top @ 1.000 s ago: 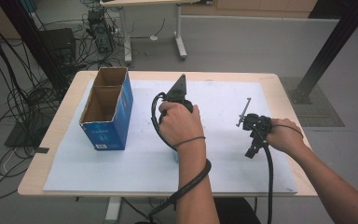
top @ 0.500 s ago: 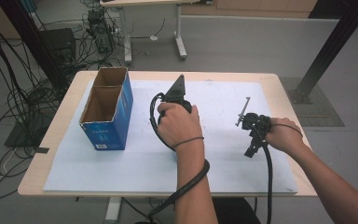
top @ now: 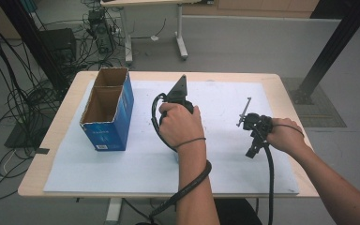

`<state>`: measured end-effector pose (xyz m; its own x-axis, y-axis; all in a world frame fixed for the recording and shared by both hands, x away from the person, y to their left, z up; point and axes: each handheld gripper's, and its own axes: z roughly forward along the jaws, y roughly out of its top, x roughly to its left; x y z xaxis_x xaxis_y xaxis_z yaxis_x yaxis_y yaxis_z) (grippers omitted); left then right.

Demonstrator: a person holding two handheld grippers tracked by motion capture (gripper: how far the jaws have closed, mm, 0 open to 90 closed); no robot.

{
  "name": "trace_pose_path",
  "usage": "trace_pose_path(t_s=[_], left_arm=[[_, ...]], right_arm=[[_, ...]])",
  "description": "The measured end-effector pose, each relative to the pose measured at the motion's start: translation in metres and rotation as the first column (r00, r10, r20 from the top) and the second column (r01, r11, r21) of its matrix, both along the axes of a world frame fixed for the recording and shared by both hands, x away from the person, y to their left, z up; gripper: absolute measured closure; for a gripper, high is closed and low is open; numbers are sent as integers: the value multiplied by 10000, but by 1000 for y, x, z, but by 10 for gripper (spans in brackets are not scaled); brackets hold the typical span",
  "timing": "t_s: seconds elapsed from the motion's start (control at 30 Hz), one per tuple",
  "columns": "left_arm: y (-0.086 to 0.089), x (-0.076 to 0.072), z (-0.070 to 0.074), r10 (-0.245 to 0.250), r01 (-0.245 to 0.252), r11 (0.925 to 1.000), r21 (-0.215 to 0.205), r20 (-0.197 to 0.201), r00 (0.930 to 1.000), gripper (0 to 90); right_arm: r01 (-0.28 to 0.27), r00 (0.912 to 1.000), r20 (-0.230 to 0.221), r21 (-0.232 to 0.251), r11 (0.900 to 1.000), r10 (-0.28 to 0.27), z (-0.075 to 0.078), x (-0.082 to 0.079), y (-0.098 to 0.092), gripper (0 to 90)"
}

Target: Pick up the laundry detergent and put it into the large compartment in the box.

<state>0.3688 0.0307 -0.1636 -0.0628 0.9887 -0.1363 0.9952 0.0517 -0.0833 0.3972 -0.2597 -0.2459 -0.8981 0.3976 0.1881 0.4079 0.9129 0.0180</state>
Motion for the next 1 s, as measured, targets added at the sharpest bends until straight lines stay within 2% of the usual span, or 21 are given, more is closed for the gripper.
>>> trace_pose_path(t_s=[0.73,1.0], left_arm=[[-3,0,0,-130,131,9999,56,-38,9999,358],[2,2,1,-239,238,9997,-58,-112,9997,360]], right_arm=[[16,10000,28,-8,10000,-16,0,-1,-1,41],[43,10000,-10,21,10000,-42,-1,-1,-2,41]])
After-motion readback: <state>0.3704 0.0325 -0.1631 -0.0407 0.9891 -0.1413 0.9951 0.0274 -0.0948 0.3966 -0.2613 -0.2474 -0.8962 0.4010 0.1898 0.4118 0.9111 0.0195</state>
